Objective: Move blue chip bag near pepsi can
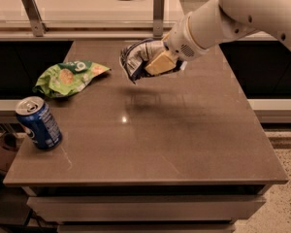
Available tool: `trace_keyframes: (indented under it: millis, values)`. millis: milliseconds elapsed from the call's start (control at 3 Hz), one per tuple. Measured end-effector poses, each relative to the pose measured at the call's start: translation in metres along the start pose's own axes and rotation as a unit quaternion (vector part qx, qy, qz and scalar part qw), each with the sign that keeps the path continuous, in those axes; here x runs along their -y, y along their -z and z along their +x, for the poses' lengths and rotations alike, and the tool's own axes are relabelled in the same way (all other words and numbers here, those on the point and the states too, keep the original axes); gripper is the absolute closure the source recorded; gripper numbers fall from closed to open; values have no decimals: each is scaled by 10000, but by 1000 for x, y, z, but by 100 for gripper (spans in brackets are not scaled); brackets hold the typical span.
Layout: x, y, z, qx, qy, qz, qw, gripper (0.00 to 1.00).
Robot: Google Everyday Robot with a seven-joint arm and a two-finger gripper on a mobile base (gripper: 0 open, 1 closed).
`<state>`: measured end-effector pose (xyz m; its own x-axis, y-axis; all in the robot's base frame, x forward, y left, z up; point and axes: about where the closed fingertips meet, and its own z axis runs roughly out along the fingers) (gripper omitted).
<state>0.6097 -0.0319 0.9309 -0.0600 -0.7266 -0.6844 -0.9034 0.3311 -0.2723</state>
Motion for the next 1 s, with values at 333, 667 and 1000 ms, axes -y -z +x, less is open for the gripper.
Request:
trace_keyframes:
  millis: [333,667,1000]
  values:
    - [-30,-8,-9,24,174,-199,9996,100]
    - [-30,-8,-9,23,175,-199,9996,100]
    - [-40,-7,-20,-74,273,-163,9995,100]
